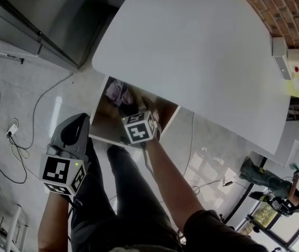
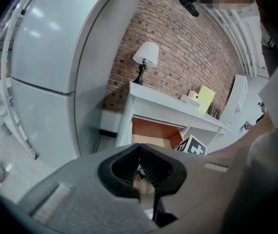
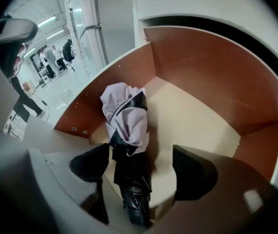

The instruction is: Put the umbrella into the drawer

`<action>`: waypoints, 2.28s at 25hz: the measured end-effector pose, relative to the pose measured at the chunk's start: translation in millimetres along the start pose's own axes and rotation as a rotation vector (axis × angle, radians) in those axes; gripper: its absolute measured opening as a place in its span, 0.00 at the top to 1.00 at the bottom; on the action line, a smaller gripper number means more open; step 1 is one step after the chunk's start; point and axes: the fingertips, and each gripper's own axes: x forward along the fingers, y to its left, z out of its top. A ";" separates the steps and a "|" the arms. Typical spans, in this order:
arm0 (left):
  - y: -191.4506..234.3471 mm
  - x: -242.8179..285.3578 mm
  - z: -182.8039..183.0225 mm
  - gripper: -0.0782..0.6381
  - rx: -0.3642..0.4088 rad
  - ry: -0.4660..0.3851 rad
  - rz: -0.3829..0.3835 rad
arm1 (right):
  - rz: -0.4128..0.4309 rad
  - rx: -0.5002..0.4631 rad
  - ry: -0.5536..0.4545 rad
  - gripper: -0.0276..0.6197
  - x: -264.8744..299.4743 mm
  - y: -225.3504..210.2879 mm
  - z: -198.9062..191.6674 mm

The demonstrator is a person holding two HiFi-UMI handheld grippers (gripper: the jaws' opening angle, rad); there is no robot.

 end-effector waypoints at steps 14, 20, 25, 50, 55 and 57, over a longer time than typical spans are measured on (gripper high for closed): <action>-27.7 -44.7 40.7 0.88 0.033 -0.089 0.100 | 0.126 0.104 -0.194 0.34 -101.3 14.6 37.8; -41.5 -86.7 48.8 0.88 -0.003 -0.141 0.181 | 0.222 0.149 -0.267 0.34 -152.5 27.2 47.3; -63.3 -112.9 57.3 0.88 0.015 -0.136 0.198 | 0.301 0.188 -0.313 0.34 -200.8 40.0 48.7; -78.5 -176.8 129.8 0.88 0.209 -0.165 -0.104 | -0.006 0.536 -0.542 0.90 -348.2 21.5 87.8; -78.0 -199.4 137.5 0.88 0.243 -0.199 -0.158 | -0.084 0.566 -0.597 0.95 -377.9 40.5 82.5; -79.1 -209.9 140.5 0.88 0.251 -0.214 -0.175 | -0.093 0.538 -0.614 0.95 -389.2 54.0 83.0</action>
